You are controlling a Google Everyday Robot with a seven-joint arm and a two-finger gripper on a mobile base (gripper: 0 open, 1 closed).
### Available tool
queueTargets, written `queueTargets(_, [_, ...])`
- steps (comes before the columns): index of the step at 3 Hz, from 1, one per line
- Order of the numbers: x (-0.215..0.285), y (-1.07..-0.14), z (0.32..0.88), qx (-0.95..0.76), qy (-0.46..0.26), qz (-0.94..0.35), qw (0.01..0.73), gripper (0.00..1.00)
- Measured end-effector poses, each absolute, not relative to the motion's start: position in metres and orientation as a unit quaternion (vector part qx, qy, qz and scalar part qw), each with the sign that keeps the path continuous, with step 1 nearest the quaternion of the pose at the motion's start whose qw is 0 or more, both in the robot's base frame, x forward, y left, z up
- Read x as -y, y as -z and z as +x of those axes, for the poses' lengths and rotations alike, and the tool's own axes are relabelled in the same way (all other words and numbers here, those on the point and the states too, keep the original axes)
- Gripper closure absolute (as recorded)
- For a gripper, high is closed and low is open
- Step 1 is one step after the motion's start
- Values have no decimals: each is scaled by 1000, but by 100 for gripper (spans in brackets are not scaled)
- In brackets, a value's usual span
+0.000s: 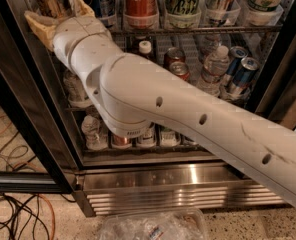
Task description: Pick orange can from top shelf of fridge
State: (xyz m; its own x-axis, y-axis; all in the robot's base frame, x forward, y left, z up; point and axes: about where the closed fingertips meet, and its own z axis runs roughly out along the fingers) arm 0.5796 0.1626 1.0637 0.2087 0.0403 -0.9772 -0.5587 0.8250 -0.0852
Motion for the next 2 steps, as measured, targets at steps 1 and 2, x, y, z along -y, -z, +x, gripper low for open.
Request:
queueTargets(1, [-169, -1070, 586, -589, -205, -221, 750, 35])
queueTargets(2, [-177, -1068, 589, -588, -212, -225, 747, 35])
